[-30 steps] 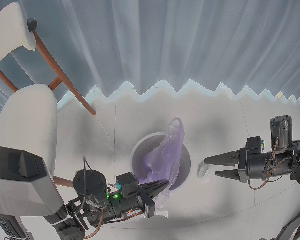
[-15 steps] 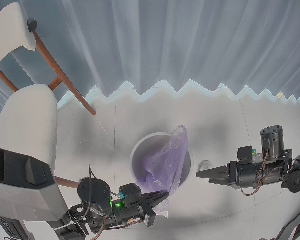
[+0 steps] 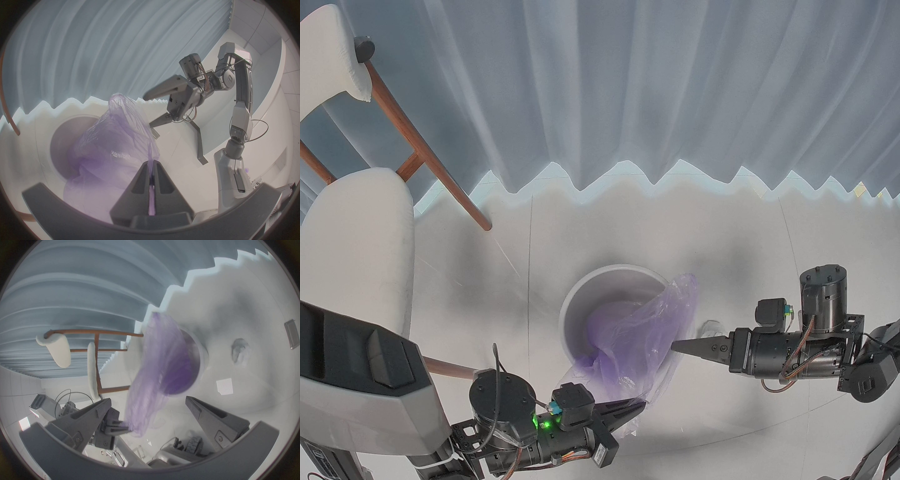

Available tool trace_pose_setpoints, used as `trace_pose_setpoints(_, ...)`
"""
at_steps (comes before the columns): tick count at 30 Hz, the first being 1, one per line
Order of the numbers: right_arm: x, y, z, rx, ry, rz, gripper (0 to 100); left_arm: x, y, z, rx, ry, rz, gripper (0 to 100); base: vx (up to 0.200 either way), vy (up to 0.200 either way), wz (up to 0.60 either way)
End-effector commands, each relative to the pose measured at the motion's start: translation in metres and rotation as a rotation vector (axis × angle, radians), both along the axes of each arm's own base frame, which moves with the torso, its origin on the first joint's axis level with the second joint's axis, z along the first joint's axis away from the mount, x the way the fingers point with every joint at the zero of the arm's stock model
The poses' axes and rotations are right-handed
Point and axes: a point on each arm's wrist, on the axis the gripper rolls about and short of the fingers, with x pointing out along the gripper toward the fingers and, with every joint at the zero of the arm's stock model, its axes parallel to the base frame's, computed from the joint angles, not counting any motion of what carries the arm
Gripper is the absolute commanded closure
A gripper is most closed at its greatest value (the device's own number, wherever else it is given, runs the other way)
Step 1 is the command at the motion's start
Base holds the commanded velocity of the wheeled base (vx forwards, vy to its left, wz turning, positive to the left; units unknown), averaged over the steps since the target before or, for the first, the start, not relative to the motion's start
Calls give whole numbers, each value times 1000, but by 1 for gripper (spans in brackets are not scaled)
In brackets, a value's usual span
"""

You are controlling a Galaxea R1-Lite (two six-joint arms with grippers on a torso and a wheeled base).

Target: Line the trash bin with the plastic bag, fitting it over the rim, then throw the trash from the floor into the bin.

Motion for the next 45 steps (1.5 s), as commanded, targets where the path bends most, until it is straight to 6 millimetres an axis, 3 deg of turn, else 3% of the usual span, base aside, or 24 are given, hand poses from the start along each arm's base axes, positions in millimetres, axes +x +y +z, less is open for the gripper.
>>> trace_pose_setpoints(1,2,2,-15,10,28,-27,0,-3,-3,-7,19,13,-15,100,0,0,0)
trace_pose_setpoints(24,22,5,-28,45,52,-106,0,-3,-4,-2,7,-2,-8,100,0,0,0)
trace_pose_setpoints(25,22,5,-28,47,55,-108,100,-3,-4,-2,7,-2,-8,100,0,0,0)
trace_pose_setpoints(36,23,6,-30,52,66,-115,100,-1,-6,-1,-2,-7,-8,100,0,0,0)
trace_pose_setpoints(45,25,3,-25,76,31,-127,100,7,-9,15,-75,-35,22,100,0,0,0)
